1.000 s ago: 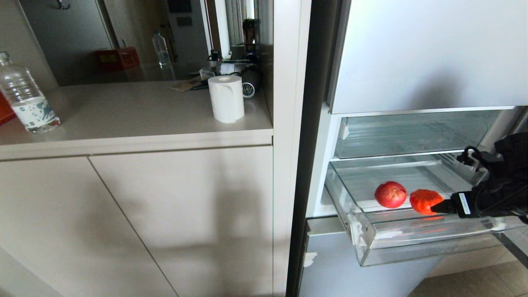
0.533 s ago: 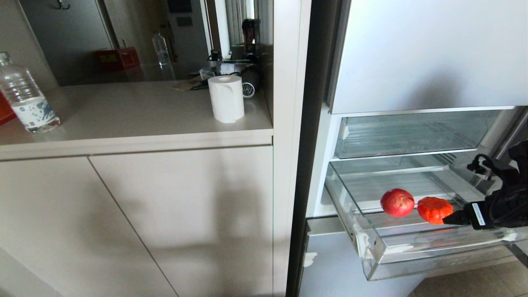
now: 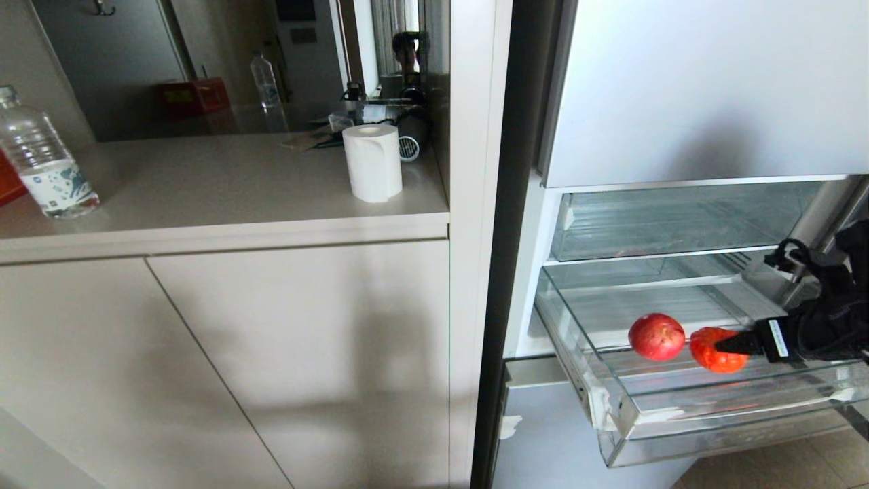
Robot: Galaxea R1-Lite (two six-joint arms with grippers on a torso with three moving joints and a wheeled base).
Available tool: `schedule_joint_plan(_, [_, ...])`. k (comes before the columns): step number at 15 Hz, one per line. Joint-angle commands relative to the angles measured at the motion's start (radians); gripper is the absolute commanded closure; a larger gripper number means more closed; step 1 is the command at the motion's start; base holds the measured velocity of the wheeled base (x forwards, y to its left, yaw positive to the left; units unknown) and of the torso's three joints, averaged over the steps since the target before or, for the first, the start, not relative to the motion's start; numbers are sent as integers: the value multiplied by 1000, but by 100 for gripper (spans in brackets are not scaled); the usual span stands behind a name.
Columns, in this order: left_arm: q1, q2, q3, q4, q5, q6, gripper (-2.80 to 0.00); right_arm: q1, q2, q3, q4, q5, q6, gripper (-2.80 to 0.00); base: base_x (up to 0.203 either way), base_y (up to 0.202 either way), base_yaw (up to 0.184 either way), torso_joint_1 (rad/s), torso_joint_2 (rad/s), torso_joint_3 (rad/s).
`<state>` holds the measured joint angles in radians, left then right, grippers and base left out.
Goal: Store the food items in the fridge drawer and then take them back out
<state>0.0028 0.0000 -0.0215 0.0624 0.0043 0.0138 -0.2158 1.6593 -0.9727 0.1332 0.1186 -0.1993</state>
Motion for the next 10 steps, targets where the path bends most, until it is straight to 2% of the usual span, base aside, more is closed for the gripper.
schedule_joint_plan(1, [0,2,0,0,0,2,0,52,68,-45,-4,2,2,-280,0,0,0,0,0,0])
schedule_joint_plan(6, [0,2,0,0,0,0,0,147,216,-125,-78,-7,11,-280,0,0,0,0,0,0])
schedule_joint_plan(10, [0,2,0,0,0,2,0,171,303,-213,-86,-37,22,-280,0,0,0,0,0,0])
